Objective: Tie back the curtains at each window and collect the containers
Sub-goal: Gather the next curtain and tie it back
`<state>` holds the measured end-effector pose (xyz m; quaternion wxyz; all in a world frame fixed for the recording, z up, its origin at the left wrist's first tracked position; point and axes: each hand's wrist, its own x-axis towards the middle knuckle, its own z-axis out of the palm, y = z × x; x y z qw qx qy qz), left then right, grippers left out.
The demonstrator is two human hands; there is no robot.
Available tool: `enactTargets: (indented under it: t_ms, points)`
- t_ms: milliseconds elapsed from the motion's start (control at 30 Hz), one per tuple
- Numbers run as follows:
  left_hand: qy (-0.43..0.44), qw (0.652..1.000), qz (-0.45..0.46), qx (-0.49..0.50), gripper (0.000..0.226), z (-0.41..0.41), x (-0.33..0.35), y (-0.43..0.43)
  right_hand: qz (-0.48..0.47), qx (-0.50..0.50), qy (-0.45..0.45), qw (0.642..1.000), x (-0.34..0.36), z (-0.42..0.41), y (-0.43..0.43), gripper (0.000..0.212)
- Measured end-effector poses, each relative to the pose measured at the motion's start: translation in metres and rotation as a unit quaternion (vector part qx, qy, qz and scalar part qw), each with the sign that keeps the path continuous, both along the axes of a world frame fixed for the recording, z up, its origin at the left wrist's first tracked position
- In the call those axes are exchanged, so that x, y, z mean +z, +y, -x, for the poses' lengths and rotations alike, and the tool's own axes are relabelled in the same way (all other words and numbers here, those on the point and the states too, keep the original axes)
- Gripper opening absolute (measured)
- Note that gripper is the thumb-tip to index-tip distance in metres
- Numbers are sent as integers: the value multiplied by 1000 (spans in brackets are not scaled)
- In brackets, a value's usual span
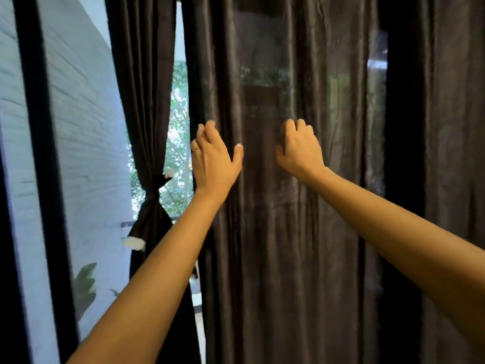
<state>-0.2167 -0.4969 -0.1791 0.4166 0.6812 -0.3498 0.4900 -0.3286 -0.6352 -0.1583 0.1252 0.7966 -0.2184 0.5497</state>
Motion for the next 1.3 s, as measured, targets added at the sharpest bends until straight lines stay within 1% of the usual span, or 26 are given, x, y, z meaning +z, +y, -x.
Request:
enactTargets:
  t_ms: [100, 200, 267, 333, 467, 567, 667, 733, 867, 967, 1033, 1067, 1133, 1167, 1200, 1300]
  points:
    - [2, 999, 26, 18, 73, -3, 31, -18, 10, -33, -41, 999, 18, 6, -34, 42]
    - [5, 999, 49, 7, 81, -7, 58, -28, 11, -43, -79, 996, 40, 9, -69, 48]
    - [18, 999, 50, 0, 88, -10, 77, -34, 6, -40, -96, 995, 56, 12, -90, 54]
    - [27, 999, 43, -2, 92, -14, 92, -36, 1, -36, -107, 994, 70, 15, -106, 55]
    - [10, 1000, 24, 7, 92, -20, 121, -41, -7, -35, -118, 992, 96, 17, -132, 56]
    - [20, 999, 17, 22, 88, -18, 140, -46, -22, -37, -123, 991, 112, 19, -152, 59]
    - [27, 999, 4, 34, 84, -14, 153, -51, -49, -45, -127, 990, 124, 22, -173, 65]
    - [23, 999, 5, 40, 80, -12, 158, -57, -85, -37, -133, 987, 130, 24, -188, 71]
    - [23, 996, 53, 71, 74, -10, 164, -68, -177, 28, -170, 969, 139, 35, -216, 81]
    - [35, 995, 53, 77, 71, -9, 164, -77, -219, 89, -194, 952, 147, 41, -232, 85]
    - [36, 996, 37, 66, 69, -6, 161, -85, -225, 106, -183, 951, 149, 43, -237, 79]
    - [37, 997, 31, 60, 68, -3, 160, -89, -222, 102, -178, 953, 150, 43, -238, 69]
    - [47, 997, 28, 46, 66, 5, 160, -100, -205, 94, -168, 960, 153, 40, -233, 34]
    - [55, 997, 32, 38, 65, 9, 161, -108, -196, 96, -154, 964, 155, 38, -228, 21]
    - [62, 997, 37, 30, 64, 13, 163, -117, -182, 105, -139, 968, 157, 36, -223, 18]
    - [84, 995, 30, -44, 61, 23, 173, -147, -147, 166, -102, 970, 162, 28, -210, 37]
